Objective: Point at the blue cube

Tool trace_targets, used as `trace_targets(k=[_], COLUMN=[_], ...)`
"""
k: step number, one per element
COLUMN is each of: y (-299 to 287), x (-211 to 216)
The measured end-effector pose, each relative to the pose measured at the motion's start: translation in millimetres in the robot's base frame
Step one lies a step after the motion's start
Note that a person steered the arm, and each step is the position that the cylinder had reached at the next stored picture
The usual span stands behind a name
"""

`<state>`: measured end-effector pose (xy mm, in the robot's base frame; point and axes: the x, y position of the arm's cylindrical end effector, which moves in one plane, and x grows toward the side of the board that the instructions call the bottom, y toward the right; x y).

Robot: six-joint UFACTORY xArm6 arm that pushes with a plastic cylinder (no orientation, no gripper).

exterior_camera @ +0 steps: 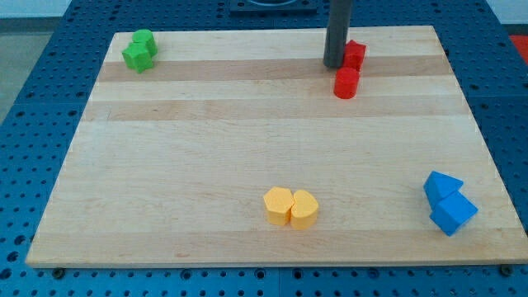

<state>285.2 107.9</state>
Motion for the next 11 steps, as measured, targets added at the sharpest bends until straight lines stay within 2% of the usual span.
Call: trace_targets(k=[1,3,5,8,11], y=[27.9,59.0,88.7,89.4,90.7], x=[0.0,36.2,20.8,-7.5,-2.3])
